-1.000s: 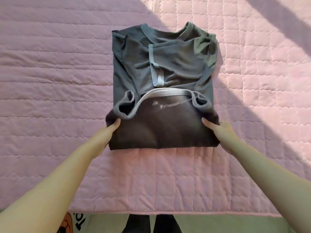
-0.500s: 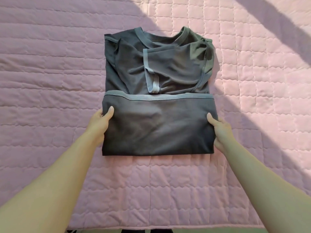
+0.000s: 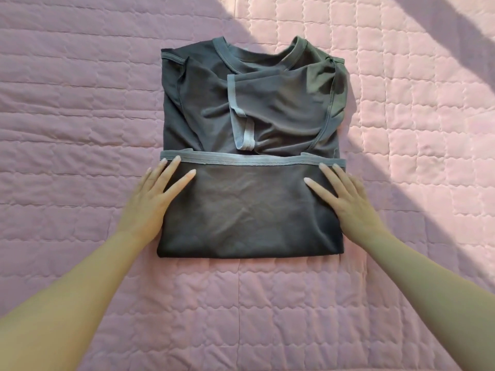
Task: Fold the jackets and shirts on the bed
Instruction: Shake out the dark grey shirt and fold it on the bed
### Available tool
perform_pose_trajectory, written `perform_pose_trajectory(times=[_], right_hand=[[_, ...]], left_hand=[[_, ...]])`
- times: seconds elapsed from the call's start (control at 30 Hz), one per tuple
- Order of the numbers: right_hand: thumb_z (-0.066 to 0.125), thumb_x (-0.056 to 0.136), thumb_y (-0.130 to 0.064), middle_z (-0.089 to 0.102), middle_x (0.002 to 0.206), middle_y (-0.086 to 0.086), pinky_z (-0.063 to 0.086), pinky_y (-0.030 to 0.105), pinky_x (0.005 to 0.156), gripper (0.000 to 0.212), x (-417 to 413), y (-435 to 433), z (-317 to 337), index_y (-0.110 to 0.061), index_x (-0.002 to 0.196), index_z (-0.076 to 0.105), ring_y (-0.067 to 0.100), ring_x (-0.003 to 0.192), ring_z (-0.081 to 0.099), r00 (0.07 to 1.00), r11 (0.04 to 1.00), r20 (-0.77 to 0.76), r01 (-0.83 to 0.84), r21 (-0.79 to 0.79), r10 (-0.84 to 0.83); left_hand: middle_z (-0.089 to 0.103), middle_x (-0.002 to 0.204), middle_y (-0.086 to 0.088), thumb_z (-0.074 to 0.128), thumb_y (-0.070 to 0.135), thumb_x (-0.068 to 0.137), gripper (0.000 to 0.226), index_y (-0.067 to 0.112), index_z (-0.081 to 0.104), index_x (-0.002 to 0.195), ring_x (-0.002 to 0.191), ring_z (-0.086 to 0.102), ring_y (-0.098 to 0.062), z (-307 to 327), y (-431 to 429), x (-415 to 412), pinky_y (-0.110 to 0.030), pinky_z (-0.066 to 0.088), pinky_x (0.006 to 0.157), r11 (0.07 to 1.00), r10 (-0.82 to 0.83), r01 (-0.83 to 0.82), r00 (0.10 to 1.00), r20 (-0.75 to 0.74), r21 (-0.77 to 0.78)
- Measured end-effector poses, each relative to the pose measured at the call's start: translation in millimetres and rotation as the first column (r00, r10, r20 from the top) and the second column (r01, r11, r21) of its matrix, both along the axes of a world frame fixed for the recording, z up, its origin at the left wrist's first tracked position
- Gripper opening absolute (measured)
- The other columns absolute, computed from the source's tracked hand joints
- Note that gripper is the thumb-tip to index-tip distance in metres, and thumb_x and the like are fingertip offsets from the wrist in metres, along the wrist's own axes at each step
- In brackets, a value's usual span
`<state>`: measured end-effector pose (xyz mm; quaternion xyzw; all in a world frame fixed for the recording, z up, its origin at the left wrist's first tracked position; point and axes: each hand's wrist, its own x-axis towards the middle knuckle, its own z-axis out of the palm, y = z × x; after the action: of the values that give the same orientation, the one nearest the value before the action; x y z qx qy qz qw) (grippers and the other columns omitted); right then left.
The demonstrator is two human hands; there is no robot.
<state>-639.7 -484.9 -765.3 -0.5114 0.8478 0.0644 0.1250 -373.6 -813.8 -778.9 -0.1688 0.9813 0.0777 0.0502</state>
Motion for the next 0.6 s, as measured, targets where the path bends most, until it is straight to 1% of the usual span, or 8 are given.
perform_pose_trajectory(times=[0.03, 0.1, 0.2, 0.27, 0.43, 0.5, 0.57, 0.6], right_hand=[[0.028, 0.074, 0.001, 0.019, 0.160, 0.005, 0.020, 0.048, 0.113, 0.084, 0, -7, -2, -0.034, 0.151, 0.026, 0.029, 0.146, 0.018, 0.998, 0.997, -0.016, -0.064, 0.035, 0.065], [0.028, 0.076, 0.002, 0.019, 0.160, 0.002, 0.017, 0.048, 0.116, 0.083, 3, -17, -7, -0.035, 0.150, 0.026, 0.026, 0.147, 0.019, 0.993, 0.989, 0.021, -0.115, 0.098, 0.113], [0.037, 0.068, 0.015, 0.010, 0.161, -0.004, 0.005, 0.042, 0.119, 0.099, 4, -20, -7, -0.039, 0.150, 0.021, 0.021, 0.149, 0.010, 0.991, 0.995, 0.129, -0.053, 0.089, 0.041], [0.037, 0.067, 0.018, 0.002, 0.160, -0.010, -0.004, 0.035, 0.119, 0.103, 4, -19, 4, -0.041, 0.150, 0.017, 0.014, 0.149, -0.001, 0.974, 0.994, 0.227, -0.001, 0.105, -0.023], [0.028, 0.064, 0.021, 0.005, 0.157, -0.014, -0.002, 0.031, 0.119, 0.104, 16, -6, 21, -0.044, 0.146, 0.026, 0.009, 0.148, -0.001, 0.884, 0.986, 0.449, 0.070, 0.154, -0.133], [0.029, 0.063, 0.021, 0.009, 0.157, -0.014, -0.001, 0.029, 0.119, 0.106, 25, 5, 20, -0.054, 0.139, 0.028, 0.011, 0.148, 0.003, 0.831, 0.972, 0.518, 0.110, 0.206, -0.204], [0.033, 0.071, 0.019, 0.008, 0.153, -0.023, -0.004, 0.020, 0.114, 0.105, 37, 18, 18, -0.071, 0.126, 0.025, 0.009, 0.149, 0.005, 0.795, 0.965, 0.558, 0.125, 0.232, -0.237], [0.036, 0.077, 0.016, 0.008, 0.151, -0.025, -0.004, 0.017, 0.112, 0.101, 43, 22, 25, -0.075, 0.121, 0.025, 0.009, 0.148, 0.006, 0.775, 0.958, 0.576, 0.128, 0.258, -0.258]], left_hand=[[0.017, 0.161, -0.005, 0.053, -0.020, 0.072, 0.098, 0.031, 0.027, 0.151, 0.146, 0.019, -0.030, 0, -5, -6, -0.045, 0.021, 0.117, 0.999, -0.037, 0.037, 0.999, 0.032, 0.031], [0.009, 0.162, -0.002, 0.055, -0.013, 0.078, 0.095, 0.036, 0.019, 0.151, 0.148, 0.013, -0.026, -7, -10, -9, -0.043, 0.023, 0.117, 0.993, -0.075, 0.063, 0.990, 0.118, 0.100], [-0.012, 0.162, 0.002, 0.060, -0.008, 0.074, 0.107, 0.044, 0.006, 0.151, 0.149, -0.001, -0.022, -11, -13, -3, -0.043, 0.019, 0.119, 0.983, -0.139, 0.108, 0.966, 0.216, 0.149], [-0.019, 0.160, 0.004, 0.058, -0.012, 0.071, 0.113, 0.047, 0.001, 0.149, 0.148, -0.009, -0.020, -5, -13, 1, -0.041, 0.012, 0.120, 0.976, -0.159, 0.111, 0.954, 0.256, 0.189], [-0.016, 0.159, 0.004, 0.054, -0.015, 0.073, 0.108, 0.045, 0.001, 0.147, 0.148, -0.008, -0.020, 16, -3, 13, -0.039, 0.014, 0.119, 0.946, -0.179, 0.090, 0.946, 0.269, 0.313], [-0.018, 0.158, 0.004, 0.051, -0.013, 0.076, 0.103, 0.042, 0.001, 0.147, 0.148, -0.011, -0.019, 23, 11, 24, -0.039, 0.012, 0.120, 0.929, -0.160, 0.036, 0.936, 0.312, 0.368], [-0.020, 0.158, 0.005, 0.051, -0.011, 0.079, 0.100, 0.045, 0.003, 0.147, 0.147, -0.013, -0.018, 32, 27, 37, -0.039, 0.010, 0.120, 0.910, -0.149, -0.004, 0.930, 0.336, 0.415], [-0.021, 0.157, 0.005, 0.052, -0.009, 0.080, 0.099, 0.047, 0.004, 0.147, 0.147, -0.014, -0.018, 38, 35, 46, -0.038, 0.010, 0.120, 0.901, -0.156, -0.009, 0.926, 0.343, 0.433]])
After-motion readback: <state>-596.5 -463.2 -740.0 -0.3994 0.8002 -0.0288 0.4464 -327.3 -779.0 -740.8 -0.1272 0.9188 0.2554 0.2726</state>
